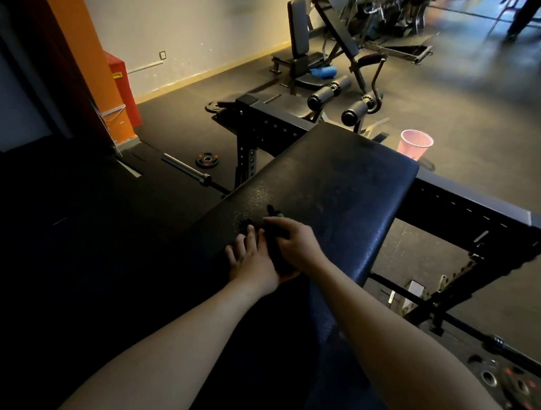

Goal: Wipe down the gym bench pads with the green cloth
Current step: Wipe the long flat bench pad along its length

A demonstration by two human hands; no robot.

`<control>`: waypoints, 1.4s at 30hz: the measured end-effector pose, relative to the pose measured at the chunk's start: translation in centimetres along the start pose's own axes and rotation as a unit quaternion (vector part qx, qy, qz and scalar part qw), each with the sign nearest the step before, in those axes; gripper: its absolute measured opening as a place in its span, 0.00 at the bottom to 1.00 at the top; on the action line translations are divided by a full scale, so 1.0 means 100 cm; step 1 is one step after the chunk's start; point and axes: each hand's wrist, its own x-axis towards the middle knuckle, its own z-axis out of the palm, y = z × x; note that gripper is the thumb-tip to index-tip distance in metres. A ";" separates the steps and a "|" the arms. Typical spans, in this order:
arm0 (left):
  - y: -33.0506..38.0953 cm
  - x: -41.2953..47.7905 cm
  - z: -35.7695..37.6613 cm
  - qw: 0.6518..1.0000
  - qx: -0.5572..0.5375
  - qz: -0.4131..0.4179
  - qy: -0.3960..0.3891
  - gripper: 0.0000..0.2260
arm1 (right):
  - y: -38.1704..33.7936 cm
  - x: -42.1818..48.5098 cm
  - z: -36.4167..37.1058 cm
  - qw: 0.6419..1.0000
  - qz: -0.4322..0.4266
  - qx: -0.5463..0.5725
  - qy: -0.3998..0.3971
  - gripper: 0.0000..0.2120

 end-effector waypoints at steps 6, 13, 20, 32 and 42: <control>0.005 -0.007 -0.004 1.000 -0.002 0.000 0.010 0.42 | 0.026 -0.035 0.002 0.986 -0.092 -0.139 0.014 0.26; 0.017 -0.019 0.003 0.999 0.013 0.005 0.052 0.40 | 0.072 -0.082 -0.034 0.970 -0.038 -0.221 0.094 0.25; 0.031 -0.036 0.014 0.994 0.019 0.092 0.059 0.32 | 0.063 -0.094 -0.030 0.971 0.011 -0.080 0.227 0.23; 0.081 -0.045 0.038 0.995 0.045 0.068 0.062 0.37 | 0.105 -0.088 -0.052 0.975 -0.064 -0.178 0.113 0.25; 0.111 -0.049 0.051 0.998 0.050 -0.026 0.038 0.42 | 0.136 -0.062 -0.091 0.973 0.109 -0.104 0.173 0.19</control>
